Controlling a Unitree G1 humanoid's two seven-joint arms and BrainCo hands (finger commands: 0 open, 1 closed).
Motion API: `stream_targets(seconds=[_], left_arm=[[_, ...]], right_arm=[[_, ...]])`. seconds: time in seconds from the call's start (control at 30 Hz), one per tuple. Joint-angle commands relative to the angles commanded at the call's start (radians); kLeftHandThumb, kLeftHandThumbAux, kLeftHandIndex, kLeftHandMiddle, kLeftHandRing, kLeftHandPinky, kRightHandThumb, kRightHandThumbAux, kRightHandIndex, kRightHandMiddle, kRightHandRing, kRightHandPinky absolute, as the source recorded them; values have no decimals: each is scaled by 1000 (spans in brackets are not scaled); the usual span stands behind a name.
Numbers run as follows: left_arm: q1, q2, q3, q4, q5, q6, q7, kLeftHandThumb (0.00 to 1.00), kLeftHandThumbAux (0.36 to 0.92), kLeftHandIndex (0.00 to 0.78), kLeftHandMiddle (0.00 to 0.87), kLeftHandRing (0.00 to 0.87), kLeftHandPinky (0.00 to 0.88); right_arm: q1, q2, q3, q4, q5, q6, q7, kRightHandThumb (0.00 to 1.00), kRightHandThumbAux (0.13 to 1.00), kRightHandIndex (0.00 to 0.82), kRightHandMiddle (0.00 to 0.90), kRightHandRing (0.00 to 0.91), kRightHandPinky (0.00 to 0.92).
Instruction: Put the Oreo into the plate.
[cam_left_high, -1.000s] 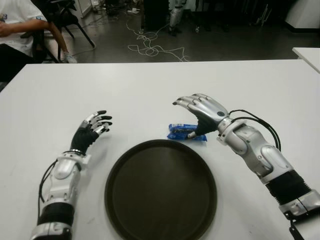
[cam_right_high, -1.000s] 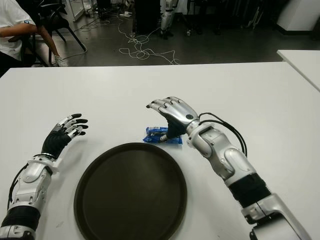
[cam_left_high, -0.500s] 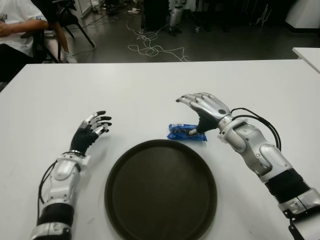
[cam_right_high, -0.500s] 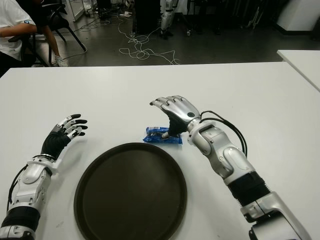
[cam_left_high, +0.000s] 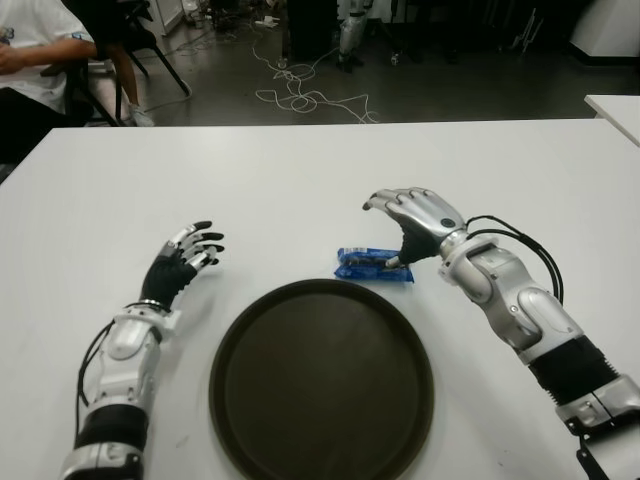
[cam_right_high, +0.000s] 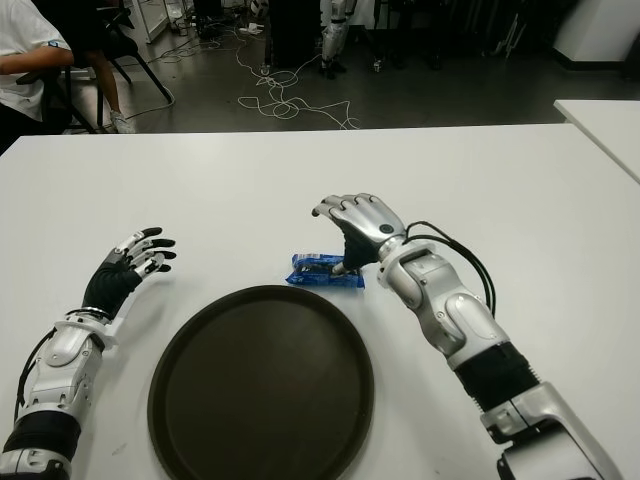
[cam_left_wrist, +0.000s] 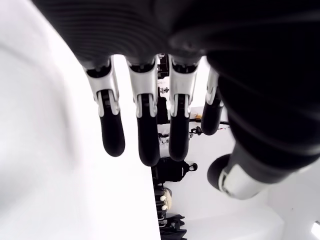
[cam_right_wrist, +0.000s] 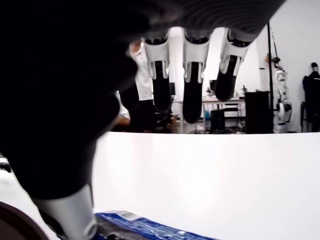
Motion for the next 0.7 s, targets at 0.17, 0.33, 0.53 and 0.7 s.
stream_targets(seconds=[0.17,0.33,0.53,0.7], left_arm=[[-8,4,-1,23,6,-13,3,71,661,182,294,299,328],[-9,6,-6,32,18,-39,7,61,657,186,294,298,320],[-10,1,-3,34,18,-49,10,85,666,180,297,303,332],[-11,0,-5,33,20,-46,16,94,678,174,293,304,333]], right_arm=[[-4,-3,4,8,4,-3,12,0,833,296,330,316,282],[-7,-5,10,14,3,-5,34,0,819,295,328,314,273],[-9,-7,14,18,18,-10,75,0,794,280,311,296,245],[-6,-3,13,15,28,-10,97,0,771,272,293,277,231]])
